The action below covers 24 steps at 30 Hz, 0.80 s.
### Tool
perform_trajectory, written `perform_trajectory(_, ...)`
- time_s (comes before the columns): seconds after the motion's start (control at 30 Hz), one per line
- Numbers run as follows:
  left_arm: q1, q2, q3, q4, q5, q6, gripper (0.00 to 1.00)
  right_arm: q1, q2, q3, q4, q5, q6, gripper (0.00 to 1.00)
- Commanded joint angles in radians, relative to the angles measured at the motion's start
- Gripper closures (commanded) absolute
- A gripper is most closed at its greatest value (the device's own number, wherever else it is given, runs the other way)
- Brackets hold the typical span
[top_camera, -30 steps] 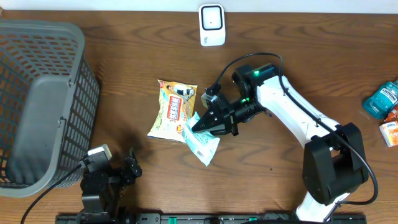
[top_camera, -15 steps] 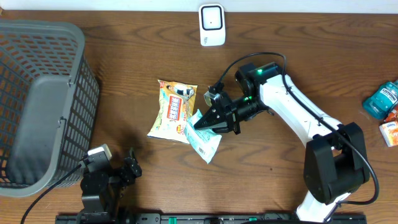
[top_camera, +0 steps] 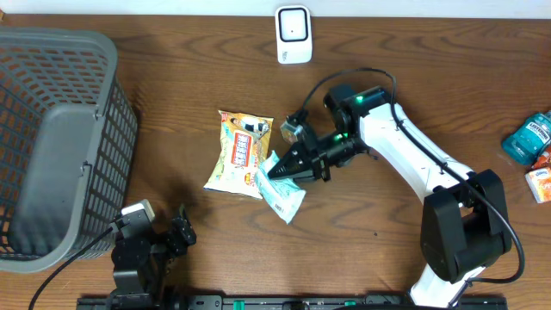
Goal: Scan the item barcode
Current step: 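Lift the green wipes pack and hold it to the scanner face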
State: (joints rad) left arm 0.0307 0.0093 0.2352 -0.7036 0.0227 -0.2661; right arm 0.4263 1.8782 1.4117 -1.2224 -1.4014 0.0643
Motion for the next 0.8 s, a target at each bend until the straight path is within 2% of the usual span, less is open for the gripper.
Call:
perform_trajectory(0.0,0.000,-0.005,-0.003,0.000,-0.008,-0.005,0.09,-0.004,-0.008,-0.003,0.071,0.274,-0.063,0.99)
perform_trajectory(0.3,0.000,-0.005,-0.003,0.000,-0.008,-0.005,0.09,-0.004,-0.007,-0.003,0.344,0.911,-0.064,0.99)
perform_trajectory(0.43,0.000,-0.005,-0.003,0.000,-0.008,-0.005,0.09,0.004,-0.005,-0.003,0.491,1.157,-0.121,0.99)
perform_trajectory(0.77,0.000,-0.005,-0.003,0.000,-0.008,-0.005,0.09,0.005,0.055,-0.003,0.935,1.206,-0.272,0.99)
